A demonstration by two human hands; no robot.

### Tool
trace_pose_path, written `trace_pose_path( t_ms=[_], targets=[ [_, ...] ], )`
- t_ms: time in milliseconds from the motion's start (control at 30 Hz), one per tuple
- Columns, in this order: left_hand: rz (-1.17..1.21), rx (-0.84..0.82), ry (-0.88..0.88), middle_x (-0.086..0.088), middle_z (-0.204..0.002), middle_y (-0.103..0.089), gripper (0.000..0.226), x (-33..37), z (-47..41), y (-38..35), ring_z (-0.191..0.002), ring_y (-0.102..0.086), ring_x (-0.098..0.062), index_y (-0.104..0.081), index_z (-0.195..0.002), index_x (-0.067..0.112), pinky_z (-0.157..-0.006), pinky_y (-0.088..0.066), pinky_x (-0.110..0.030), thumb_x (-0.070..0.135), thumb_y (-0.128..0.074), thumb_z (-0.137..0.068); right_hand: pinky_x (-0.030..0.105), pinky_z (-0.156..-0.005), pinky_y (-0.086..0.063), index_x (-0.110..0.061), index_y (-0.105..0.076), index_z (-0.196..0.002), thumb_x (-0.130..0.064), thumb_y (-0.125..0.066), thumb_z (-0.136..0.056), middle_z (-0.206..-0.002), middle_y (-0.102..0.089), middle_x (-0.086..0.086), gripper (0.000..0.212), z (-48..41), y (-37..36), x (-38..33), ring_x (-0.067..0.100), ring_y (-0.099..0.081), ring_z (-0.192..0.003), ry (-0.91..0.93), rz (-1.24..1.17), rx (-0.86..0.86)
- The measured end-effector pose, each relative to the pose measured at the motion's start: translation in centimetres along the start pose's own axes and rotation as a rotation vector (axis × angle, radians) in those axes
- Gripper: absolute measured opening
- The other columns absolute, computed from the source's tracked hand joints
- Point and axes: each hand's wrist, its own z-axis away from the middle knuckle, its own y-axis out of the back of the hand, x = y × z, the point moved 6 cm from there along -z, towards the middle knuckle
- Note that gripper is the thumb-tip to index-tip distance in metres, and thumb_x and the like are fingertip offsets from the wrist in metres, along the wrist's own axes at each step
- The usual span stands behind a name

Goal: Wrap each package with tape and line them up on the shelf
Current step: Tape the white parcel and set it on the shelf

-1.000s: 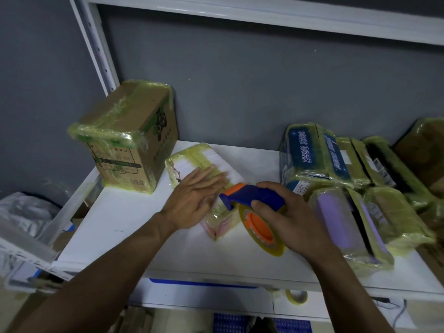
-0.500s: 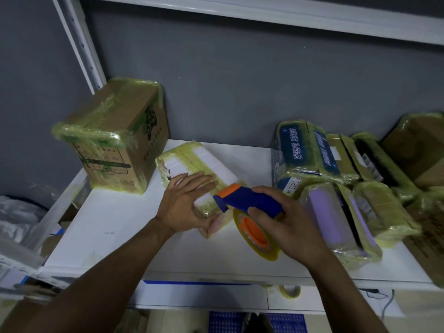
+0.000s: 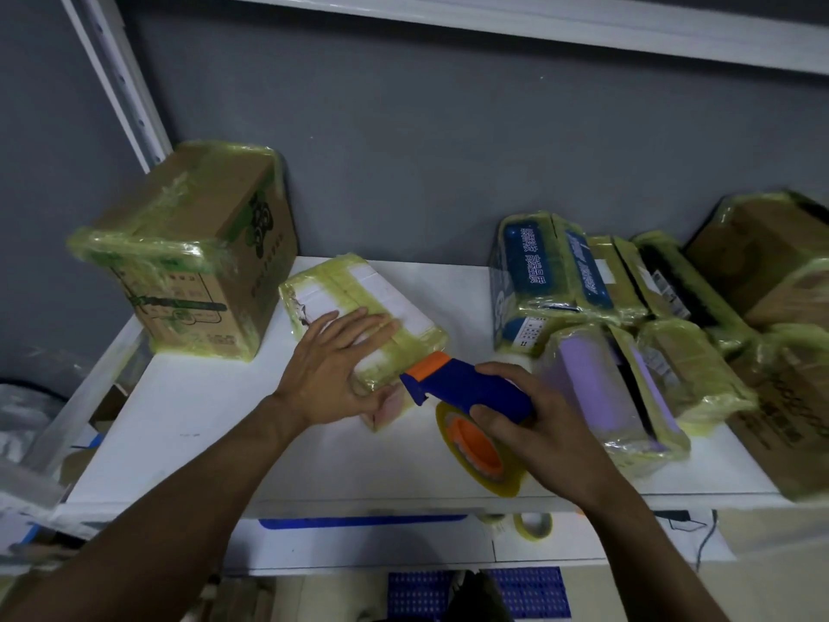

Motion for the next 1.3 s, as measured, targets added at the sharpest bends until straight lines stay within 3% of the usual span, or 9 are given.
trace_pose_path(
  t_ms=[167,233,333,433,500,633,867,1133,1300],
  targets=[
    [0.046,-0.113,-0.025,0.004,-0.163,-0.033,0.071,0.8,1.2,-0.3,-0.156,-0.015,-0.024,-0.040,-0.155,0.033,-0.122,-0.007,-0.061,0.052,-0.047,-0.087,0.039,-0.091,-0.061,-0.047,-0.050,-0.128,-0.059,-0.078,-0.065,-0.104,-0.077,-0.013,0.070,-0.4,-0.7,1.9,0.008,-0.074,-0.096,-0.156,-0.050,-0.127],
    [0.074,-0.119,0.001,0.012,-0.161,-0.035,0.068,1.2,1.1,-0.2,-0.155,-0.016,-0.017,-0.042,-0.153,0.033,-0.121,-0.004,-0.063,0.050,-0.043,-0.087,0.036,-0.089,-0.062,-0.040,-0.048,-0.130,-0.057,-0.082,-0.059,-0.104,-0.077,-0.015,0.081,-0.6,-1.4,2.6,0.007,-0.074,-0.096,-0.234,-0.052,-0.204],
    [0.113,-0.119,0.050,0.015,-0.158,-0.039,0.068,1.6,0.6,0.0,-0.152,-0.025,-0.011,-0.047,-0.150,0.033,-0.121,0.000,-0.060,0.051,-0.042,-0.085,0.022,-0.073,-0.058,-0.034,-0.053,-0.126,-0.064,-0.081,-0.057,-0.096,-0.076,-0.020,0.080,-1.0,-2.0,3.3,-0.001,-0.073,-0.087,-0.343,-0.024,-0.213],
    [0.110,-0.122,0.050,0.017,-0.158,-0.038,0.063,1.5,0.5,0.0,-0.152,-0.025,-0.008,-0.046,-0.150,0.035,-0.121,0.000,-0.061,0.054,-0.041,-0.090,0.024,-0.068,-0.057,-0.027,-0.063,-0.112,-0.095,-0.065,-0.055,-0.085,-0.077,-0.013,0.089,-1.5,-2.0,3.5,0.001,-0.074,-0.075,-0.429,0.025,-0.126],
    [0.093,-0.111,0.038,0.018,-0.159,-0.036,0.056,1.4,0.6,0.1,-0.152,-0.025,-0.008,-0.045,-0.151,0.035,-0.121,-0.001,-0.062,0.056,-0.035,-0.100,0.024,-0.066,-0.054,-0.022,-0.068,-0.098,-0.103,-0.046,-0.058,-0.076,-0.076,-0.010,0.093,-1.9,-2.0,3.6,0.002,-0.073,-0.068,-0.435,0.108,-0.116],
    [0.080,-0.035,0.047,0.015,-0.157,-0.042,0.051,1.4,0.9,-0.1,-0.149,-0.032,-0.010,-0.051,-0.148,0.032,-0.121,-0.006,-0.061,0.049,-0.031,-0.105,0.018,-0.058,-0.050,-0.016,-0.075,-0.087,-0.089,-0.047,-0.072,-0.074,-0.077,-0.007,0.080,-1.8,-2.7,4.0,0.008,-0.073,-0.065,-0.405,0.068,-0.150],
    [0.007,0.032,0.046,0.013,-0.149,-0.053,0.048,1.5,0.5,-0.3,-0.141,-0.047,-0.012,-0.062,-0.139,0.032,-0.116,-0.021,-0.062,0.049,-0.039,-0.100,0.027,-0.063,-0.047,-0.010,-0.074,-0.084,-0.085,-0.052,-0.075,-0.071,-0.075,0.000,0.079,-0.7,-2.7,4.9,0.014,-0.069,-0.061,-0.362,0.027,-0.026],
    [0.016,0.042,0.043,0.011,-0.148,-0.055,0.048,1.6,0.2,0.0,-0.139,-0.049,-0.013,-0.064,-0.137,0.030,-0.116,-0.022,-0.061,0.048,-0.040,-0.100,0.015,-0.049,-0.041,-0.012,-0.066,-0.071,-0.068,-0.058,-0.086,-0.058,-0.066,-0.001,0.059,2.1,-1.0,5.7,0.011,-0.060,-0.050,-0.381,-0.044,-0.026],
    [0.068,0.013,0.158,0.016,-0.144,-0.057,0.057,1.8,0.0,0.3,-0.140,-0.047,-0.008,-0.068,-0.131,0.034,-0.120,-0.018,-0.060,0.068,-0.044,-0.091,0.020,-0.053,-0.038,-0.018,-0.057,-0.062,-0.065,-0.058,-0.090,-0.053,-0.058,-0.004,0.055,2.7,-1.4,6.2,0.010,-0.053,-0.047,-0.369,-0.022,-0.022]
  ],
)
